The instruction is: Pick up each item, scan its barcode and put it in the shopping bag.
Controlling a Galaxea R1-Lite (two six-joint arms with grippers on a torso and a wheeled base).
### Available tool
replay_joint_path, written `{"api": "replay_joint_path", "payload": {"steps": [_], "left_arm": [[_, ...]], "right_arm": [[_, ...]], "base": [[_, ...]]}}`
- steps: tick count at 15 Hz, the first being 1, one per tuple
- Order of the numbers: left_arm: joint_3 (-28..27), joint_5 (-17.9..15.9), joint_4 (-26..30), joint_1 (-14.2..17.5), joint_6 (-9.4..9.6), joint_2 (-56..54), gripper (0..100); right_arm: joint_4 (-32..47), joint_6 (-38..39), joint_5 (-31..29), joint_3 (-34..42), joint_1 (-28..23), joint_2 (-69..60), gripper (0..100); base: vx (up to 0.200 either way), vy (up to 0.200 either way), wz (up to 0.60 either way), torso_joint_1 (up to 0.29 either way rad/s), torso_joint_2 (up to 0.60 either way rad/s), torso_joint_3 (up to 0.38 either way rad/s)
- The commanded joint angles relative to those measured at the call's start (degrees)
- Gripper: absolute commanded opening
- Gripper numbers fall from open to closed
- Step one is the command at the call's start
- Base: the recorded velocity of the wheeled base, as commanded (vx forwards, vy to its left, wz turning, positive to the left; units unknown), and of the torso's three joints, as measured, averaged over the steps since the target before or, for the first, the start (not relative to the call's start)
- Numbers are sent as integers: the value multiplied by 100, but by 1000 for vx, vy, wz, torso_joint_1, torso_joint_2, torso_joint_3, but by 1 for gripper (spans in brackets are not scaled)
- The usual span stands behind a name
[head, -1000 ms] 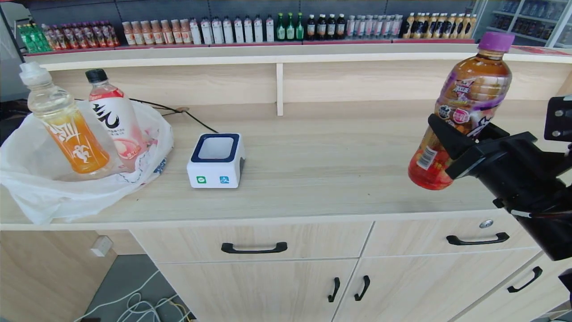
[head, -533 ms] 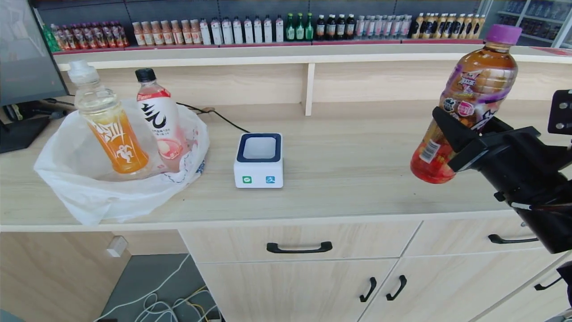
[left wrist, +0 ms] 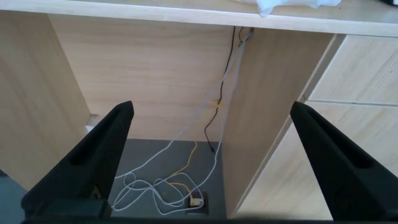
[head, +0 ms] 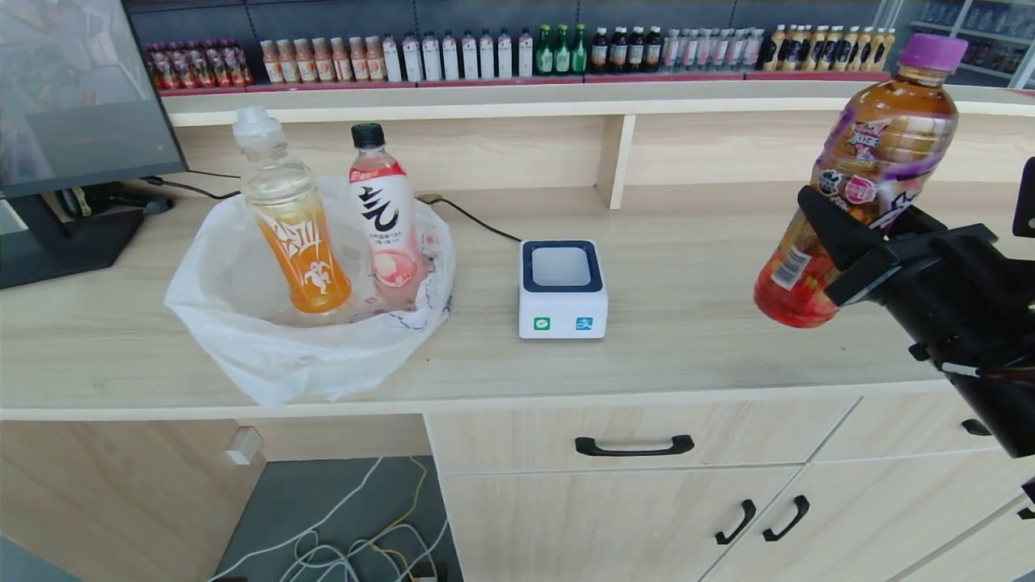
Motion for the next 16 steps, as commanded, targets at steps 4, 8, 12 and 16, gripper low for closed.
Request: {"api": "replay_joint_path", "payload": {"steps": [4,8,12,16], "left_arm": [[0,0,0,0,5,-2,100],[0,0,0,0,-4,-2,100],[0,0,0,0,14,-2,100],[0,0,0,0,14,-2,100]], "right_arm": [[-3,-336,7,-266,117,-79,0],[-3,-547,7,-55,292,-87,0],[-3,-705,7,-178,292,-52,0],[-3,-1584,350,-407,292,123,0]], "base": [[0,200,0,-1,0,2],[0,200,0,1,2,1],[0,50,0,1,1,-1],[0,0,0,0,0,0]]}}
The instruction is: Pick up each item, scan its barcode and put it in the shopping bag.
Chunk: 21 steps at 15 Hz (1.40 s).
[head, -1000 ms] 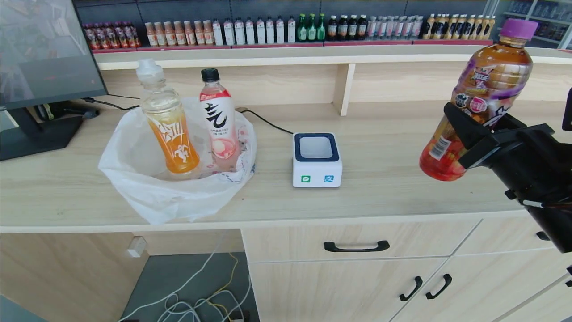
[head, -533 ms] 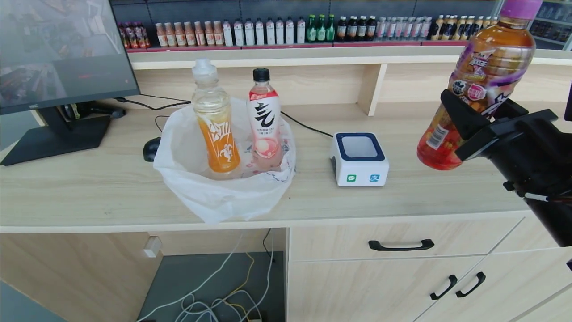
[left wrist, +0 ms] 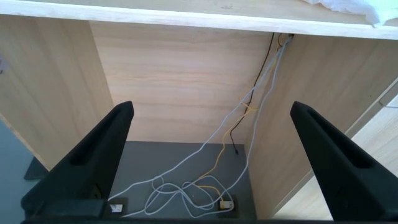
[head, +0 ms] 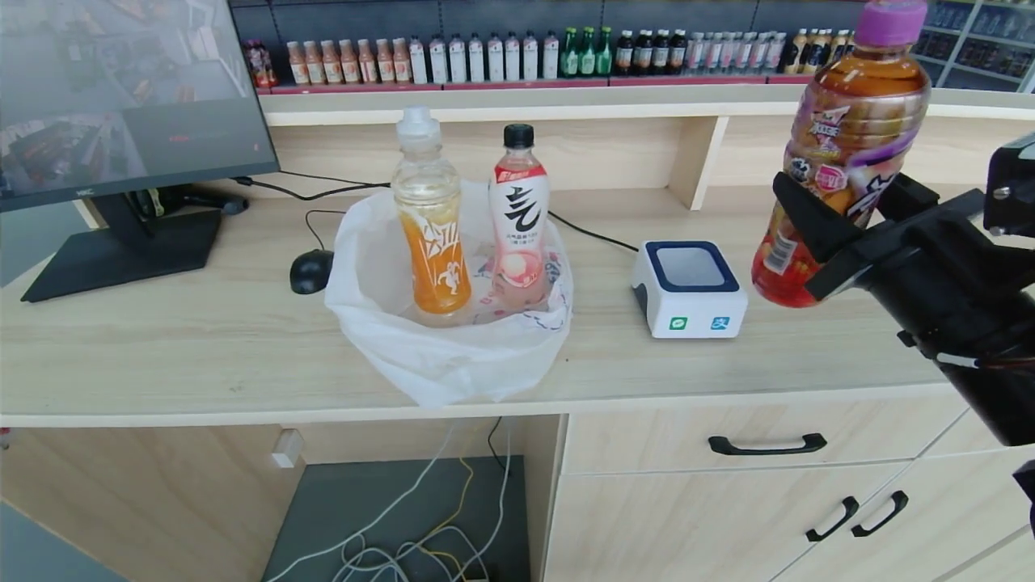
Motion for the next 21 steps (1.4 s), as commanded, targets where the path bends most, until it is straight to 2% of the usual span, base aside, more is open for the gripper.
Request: {"api": "replay_joint_path", "payload": {"steps": [1,3,8,9,14,18,21], "left_arm": [[0,0,0,0,1,-2,100],[0,0,0,0,1,-2,100],[0,0,0,0,1,-2,100],[0,0,0,0,1,-2,100],[0,0,0,0,1,-2,100],[0,0,0,0,1,-2,100],[0,0,0,0,1,-2,100]], "right_arm": [[-20,-138,131,-112,-5,153,0],[-20,-867,1028,-586,-23,496,0],[-20,-1324,1564,-1641,-14,1216,0],[-20,-1482,1845,-1905,-14,1427,0],[-20,-1737,2302,-1940,-102,1770,0],[-20,-1939,2961,-2001,-550,1875,0],[-20,-1983,3269,-2116,-638,1946,0]], "base": [[0,0,0,0,0,0],[0,0,0,0,0,0],[0,0,0,0,0,0],[0,0,0,0,0,0],[0,0,0,0,0,0],[0,0,0,0,0,0],[0,0,0,0,0,0]]}}
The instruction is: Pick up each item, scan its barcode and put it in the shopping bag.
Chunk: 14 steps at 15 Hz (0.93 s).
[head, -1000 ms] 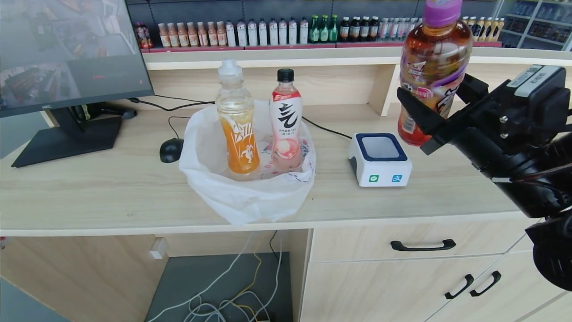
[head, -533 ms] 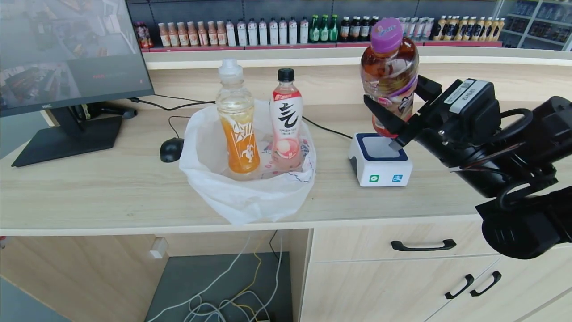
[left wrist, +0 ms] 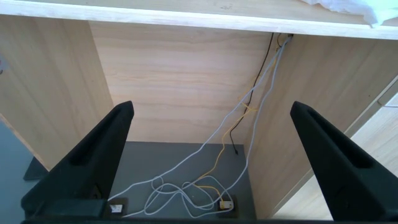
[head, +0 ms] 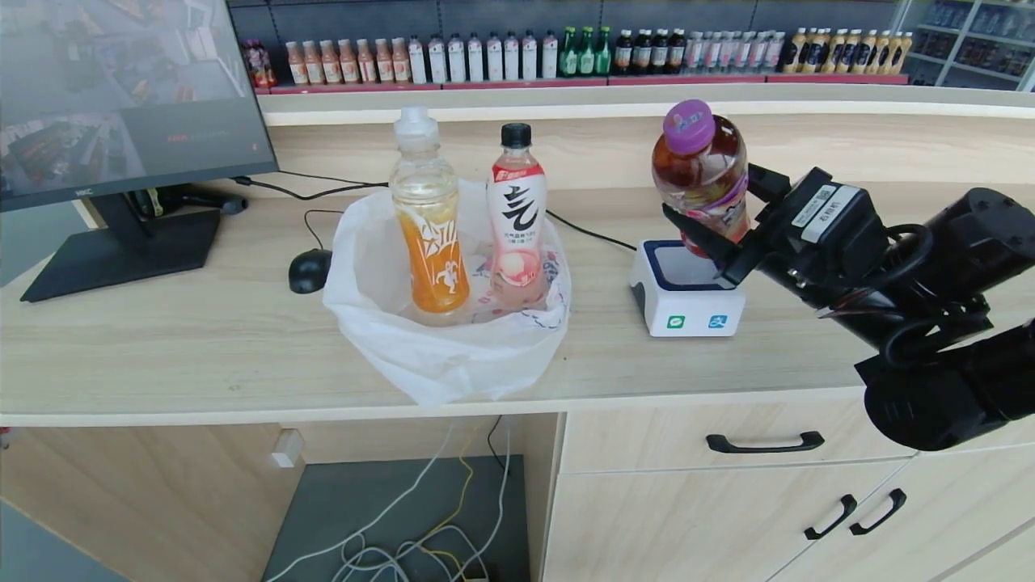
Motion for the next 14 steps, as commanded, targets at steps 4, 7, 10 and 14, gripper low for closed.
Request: {"api": "replay_joint_path", "payload": {"steps": [4,7,10,14], "left_arm": [[0,0,0,0,-1,-2,100],[0,0,0,0,-1,-2,100],[0,0,0,0,-1,-2,100],[0,0,0,0,-1,-2,100]], "right_arm": [[-8,-260,232,-226,-41,313,0],[-8,-356,372,-411,-50,462,0],[-8,-365,460,-464,-50,550,0],[-8,-365,469,-472,-102,550,0]], "base": [[0,0,0,0,0,0],[0,0,0,0,0,0],[0,0,0,0,0,0],[0,0,0,0,0,0]]}}
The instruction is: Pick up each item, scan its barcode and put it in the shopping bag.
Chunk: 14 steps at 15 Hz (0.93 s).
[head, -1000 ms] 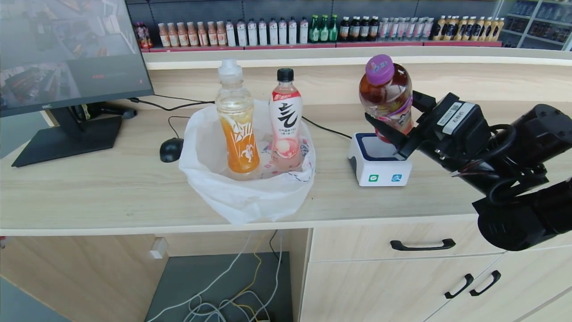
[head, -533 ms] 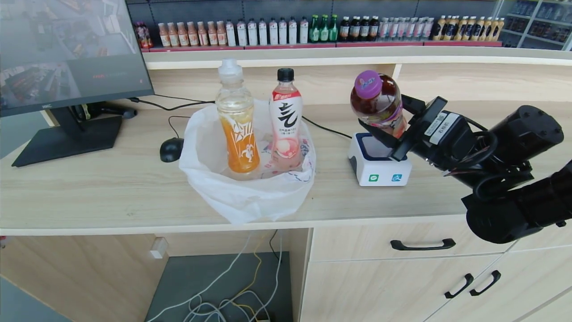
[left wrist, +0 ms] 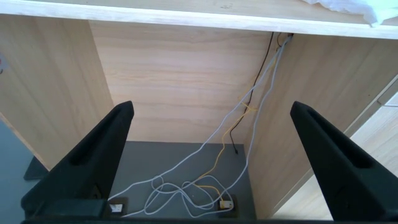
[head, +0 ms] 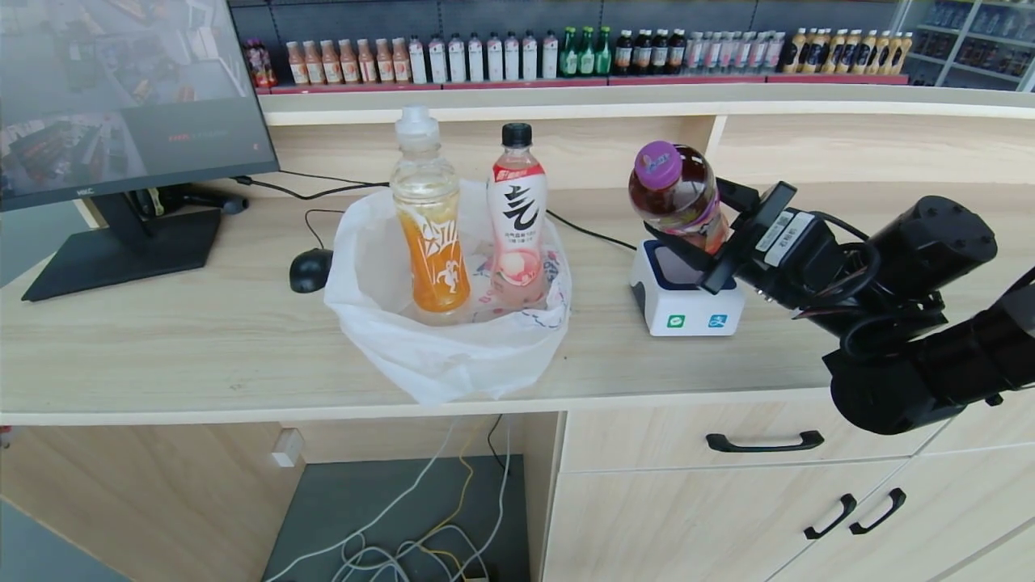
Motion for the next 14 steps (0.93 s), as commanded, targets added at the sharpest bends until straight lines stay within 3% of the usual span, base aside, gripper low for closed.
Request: {"api": "replay_joint_path", "payload": {"steps": [1,14], "left_arm": [[0,0,0,0,-1,-2,100],[0,0,0,0,-1,-2,100]], "right_arm": [[3,-10,3,14,0,7,0],[3,34,3,32,0,34,0]], "base": [[0,0,0,0,0,0],[0,0,0,0,0,0]]}}
